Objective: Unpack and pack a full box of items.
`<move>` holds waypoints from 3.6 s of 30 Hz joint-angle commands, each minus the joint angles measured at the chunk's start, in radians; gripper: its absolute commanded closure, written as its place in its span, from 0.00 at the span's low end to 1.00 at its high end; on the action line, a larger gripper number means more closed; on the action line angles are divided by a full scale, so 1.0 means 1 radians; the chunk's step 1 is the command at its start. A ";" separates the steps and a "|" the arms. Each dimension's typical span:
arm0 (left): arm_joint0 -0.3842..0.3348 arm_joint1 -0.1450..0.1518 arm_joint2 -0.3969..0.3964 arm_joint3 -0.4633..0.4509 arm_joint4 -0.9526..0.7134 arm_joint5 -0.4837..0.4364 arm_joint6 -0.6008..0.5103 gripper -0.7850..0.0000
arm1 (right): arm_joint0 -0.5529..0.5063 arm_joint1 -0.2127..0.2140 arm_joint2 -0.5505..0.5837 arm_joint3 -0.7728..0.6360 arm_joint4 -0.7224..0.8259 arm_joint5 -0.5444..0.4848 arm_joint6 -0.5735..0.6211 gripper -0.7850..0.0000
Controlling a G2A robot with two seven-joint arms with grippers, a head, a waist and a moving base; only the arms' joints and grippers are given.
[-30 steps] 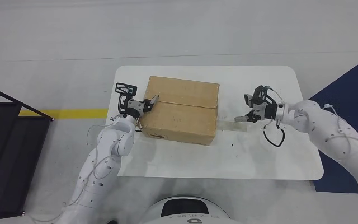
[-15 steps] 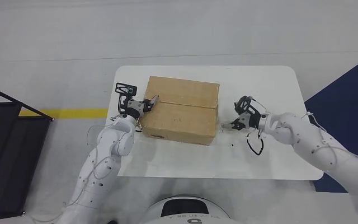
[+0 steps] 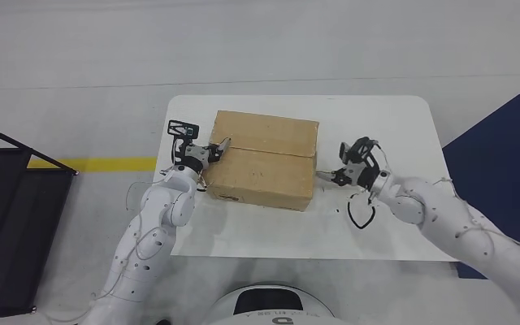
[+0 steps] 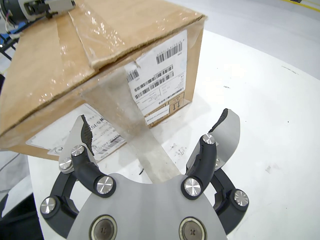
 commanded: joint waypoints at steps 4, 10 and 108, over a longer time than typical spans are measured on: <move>0.000 0.000 0.000 0.000 0.000 0.000 0.000 0.00 | -0.022 -0.008 0.039 -0.014 0.027 0.096 0.008 0.00; 0.000 0.000 0.000 0.000 0.000 0.000 0.000 0.00 | -0.038 -0.024 0.064 -0.057 -0.006 0.224 0.084 0.00; 0.000 0.000 0.000 0.000 0.000 0.000 0.000 0.00 | -0.254 -0.207 0.315 -0.465 -0.514 0.679 0.446 0.00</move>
